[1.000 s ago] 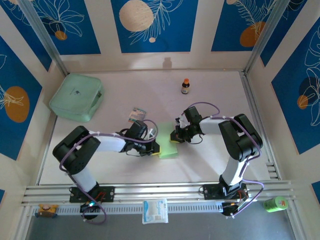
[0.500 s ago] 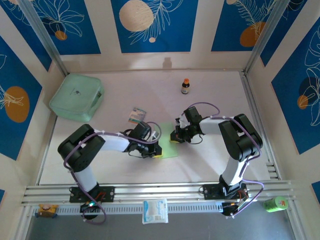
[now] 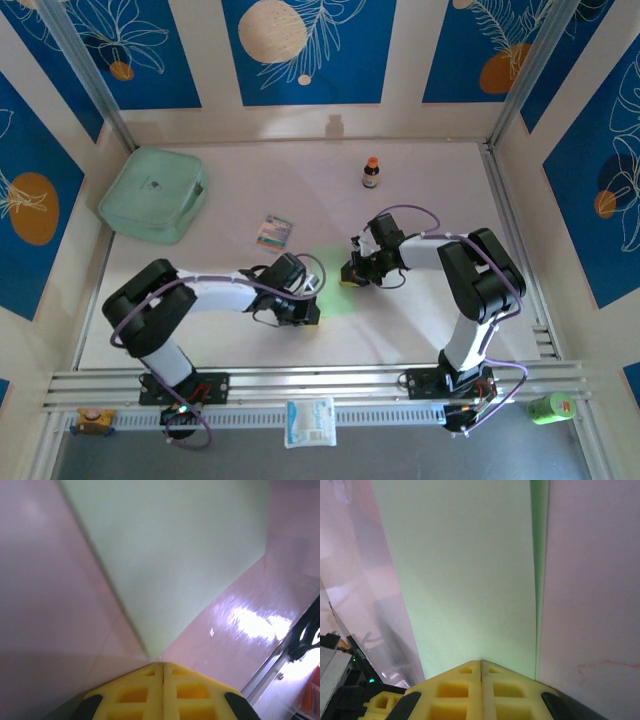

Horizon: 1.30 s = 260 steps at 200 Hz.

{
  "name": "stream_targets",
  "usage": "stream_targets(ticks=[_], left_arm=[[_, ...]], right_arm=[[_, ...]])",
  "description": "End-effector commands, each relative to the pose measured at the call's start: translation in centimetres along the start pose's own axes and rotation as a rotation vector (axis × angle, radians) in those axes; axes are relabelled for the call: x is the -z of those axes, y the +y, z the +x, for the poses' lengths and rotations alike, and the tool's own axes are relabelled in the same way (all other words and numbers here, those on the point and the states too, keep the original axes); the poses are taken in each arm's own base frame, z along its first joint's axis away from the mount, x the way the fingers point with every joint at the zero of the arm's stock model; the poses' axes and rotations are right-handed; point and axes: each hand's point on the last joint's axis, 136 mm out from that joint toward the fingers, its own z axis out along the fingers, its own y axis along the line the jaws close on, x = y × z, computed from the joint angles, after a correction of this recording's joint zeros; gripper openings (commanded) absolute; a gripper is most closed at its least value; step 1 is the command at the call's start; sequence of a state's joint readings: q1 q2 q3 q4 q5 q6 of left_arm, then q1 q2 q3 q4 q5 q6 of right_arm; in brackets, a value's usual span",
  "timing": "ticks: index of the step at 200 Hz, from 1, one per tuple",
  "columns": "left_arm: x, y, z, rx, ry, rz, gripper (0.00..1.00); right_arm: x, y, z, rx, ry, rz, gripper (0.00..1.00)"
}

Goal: Fold a paper plane with a square sheet of paper (pick it up from the middle)
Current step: First fold the square sheet of paper in half at the center of the table.

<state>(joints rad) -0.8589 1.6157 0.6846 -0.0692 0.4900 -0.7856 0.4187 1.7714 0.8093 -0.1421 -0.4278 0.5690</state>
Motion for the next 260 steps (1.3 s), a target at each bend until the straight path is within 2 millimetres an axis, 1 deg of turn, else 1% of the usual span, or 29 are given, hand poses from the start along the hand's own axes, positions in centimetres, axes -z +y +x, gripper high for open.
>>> stream_targets(ticks=[1, 23, 34, 45, 63, 76, 88, 107, 123, 136, 152, 162, 187, 208, 217, 229, 245, 260], left_arm=[[2.1, -0.1, 0.4, -0.039, -0.048, -0.051, 0.00], [5.5, -2.1, -2.2, -0.081, -0.207, -0.023, 0.00], [7.0, -2.5, -3.3, -0.071, -0.269, -0.015, 0.00], [8.3, -2.3, -4.4, -0.046, -0.312, -0.002, 0.00], [9.3, -2.1, -6.1, 0.000, -0.337, 0.056, 0.00], [9.6, -1.6, -7.6, 0.055, -0.348, 0.104, 0.00], [9.8, -1.9, -9.3, 0.071, -0.359, 0.163, 0.00], [9.4, -2.1, -11.6, 0.070, -0.350, 0.198, 0.00], [8.4, -1.9, -13.4, 0.081, -0.319, 0.197, 0.00], [7.7, -2.4, -14.8, 0.077, -0.299, 0.221, 0.00], [6.6, -2.1, -16.2, 0.084, -0.288, 0.216, 0.00], [6.0, -2.0, -17.1, 0.076, -0.278, 0.216, 0.00], [4.8, -0.5, -18.9, 0.095, -0.270, 0.172, 0.00], [4.0, 0.5, -19.7, 0.104, -0.253, 0.138, 0.00], [3.4, 0.9, -19.8, 0.108, -0.239, 0.131, 0.00], [2.7, 1.7, -19.8, 0.123, -0.224, 0.118, 0.00], [2.0, 3.2, -19.4, 0.148, -0.224, 0.087, 0.00], [1.4, 4.2, -19.0, 0.181, -0.212, 0.098, 0.00]], right_arm=[[-0.6, -2.5, 2.4, -0.080, 0.058, 0.084, 0.00], [-0.2, 0.6, 1.8, -0.014, 0.045, 0.031, 0.00], [0.5, 2.1, 1.5, 0.022, 0.026, 0.018, 0.01], [1.4, 3.2, 1.3, 0.045, 0.000, 0.008, 0.02], [3.2, 4.0, 1.0, 0.066, -0.055, 0.020, 0.03], [4.5, 4.1, 1.0, 0.054, -0.097, 0.029, 0.06], [5.5, 3.8, 1.3, 0.025, -0.124, 0.040, 0.08], [6.6, 2.7, 2.0, -0.038, -0.159, 0.068, 0.12], [6.9, 2.3, 2.9, -0.086, -0.165, 0.044, 0.16], [6.9, 2.0, 3.9, -0.120, -0.145, 0.031, 0.19], [6.6, 1.5, 4.9, -0.155, -0.125, 0.025, 0.21], [6.4, 1.3, 5.4, -0.172, -0.120, 0.022, 0.25], [6.0, 1.1, 6.2, -0.197, -0.105, 0.011, 0.27], [5.8, 1.0, 6.5, -0.212, -0.103, 0.005, 0.37], [5.7, 1.3, 6.5, -0.212, -0.099, -0.013, 0.41], [5.4, 1.5, 6.6, -0.213, -0.088, -0.028, 0.42], [5.1, 1.6, 6.8, -0.216, -0.069, -0.025, 0.43], [4.7, 1.6, 7.0, -0.221, -0.050, -0.023, 0.44]])
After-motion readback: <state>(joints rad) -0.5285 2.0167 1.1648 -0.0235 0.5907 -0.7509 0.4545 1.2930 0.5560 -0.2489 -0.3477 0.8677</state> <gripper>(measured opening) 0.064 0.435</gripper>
